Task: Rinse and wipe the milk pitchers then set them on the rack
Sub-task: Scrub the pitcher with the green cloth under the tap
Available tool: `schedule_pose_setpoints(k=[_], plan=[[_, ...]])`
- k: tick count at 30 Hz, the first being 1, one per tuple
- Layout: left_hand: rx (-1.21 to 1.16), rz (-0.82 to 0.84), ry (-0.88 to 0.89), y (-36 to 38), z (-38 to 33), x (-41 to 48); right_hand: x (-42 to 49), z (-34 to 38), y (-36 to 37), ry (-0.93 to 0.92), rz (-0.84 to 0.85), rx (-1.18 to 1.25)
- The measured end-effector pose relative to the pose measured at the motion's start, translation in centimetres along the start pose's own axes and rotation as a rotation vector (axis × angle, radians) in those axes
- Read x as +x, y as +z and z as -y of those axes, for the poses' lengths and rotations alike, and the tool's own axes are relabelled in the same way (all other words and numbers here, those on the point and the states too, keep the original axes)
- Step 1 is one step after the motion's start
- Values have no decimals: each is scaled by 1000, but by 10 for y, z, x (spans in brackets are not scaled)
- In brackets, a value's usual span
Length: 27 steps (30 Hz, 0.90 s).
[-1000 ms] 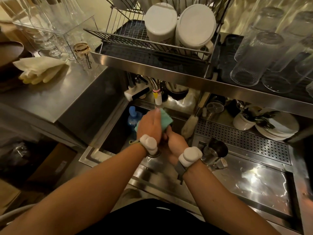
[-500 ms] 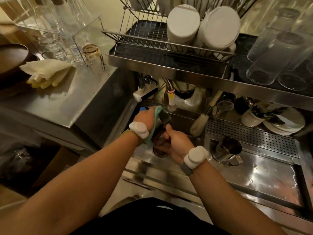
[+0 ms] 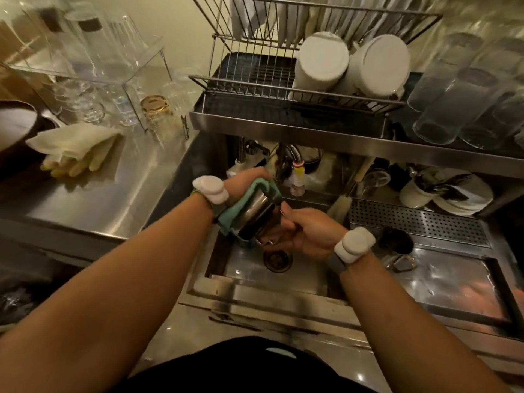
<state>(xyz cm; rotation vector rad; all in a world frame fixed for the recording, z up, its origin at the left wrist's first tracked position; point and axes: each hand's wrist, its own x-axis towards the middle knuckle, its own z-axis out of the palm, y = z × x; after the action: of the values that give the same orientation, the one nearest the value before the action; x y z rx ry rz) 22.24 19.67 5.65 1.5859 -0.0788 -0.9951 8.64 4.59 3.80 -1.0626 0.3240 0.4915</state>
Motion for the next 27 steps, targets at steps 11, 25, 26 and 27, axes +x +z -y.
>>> schedule_pose_setpoints(k=[11, 25, 26, 27], plan=[[-727, -56, 231, -11, 45, -10, 30, -5, 10, -289, -149, 317], [395, -627, 39, -30, 33, -24, 29, 7, 55, -237, -565, -344], [369, -602, 84, -32, 24, -24, 24, 16, 58, -234, -564, -330], [346, -584, 129, -33, 12, -26, 17, 28, 64, -236, -566, -303]])
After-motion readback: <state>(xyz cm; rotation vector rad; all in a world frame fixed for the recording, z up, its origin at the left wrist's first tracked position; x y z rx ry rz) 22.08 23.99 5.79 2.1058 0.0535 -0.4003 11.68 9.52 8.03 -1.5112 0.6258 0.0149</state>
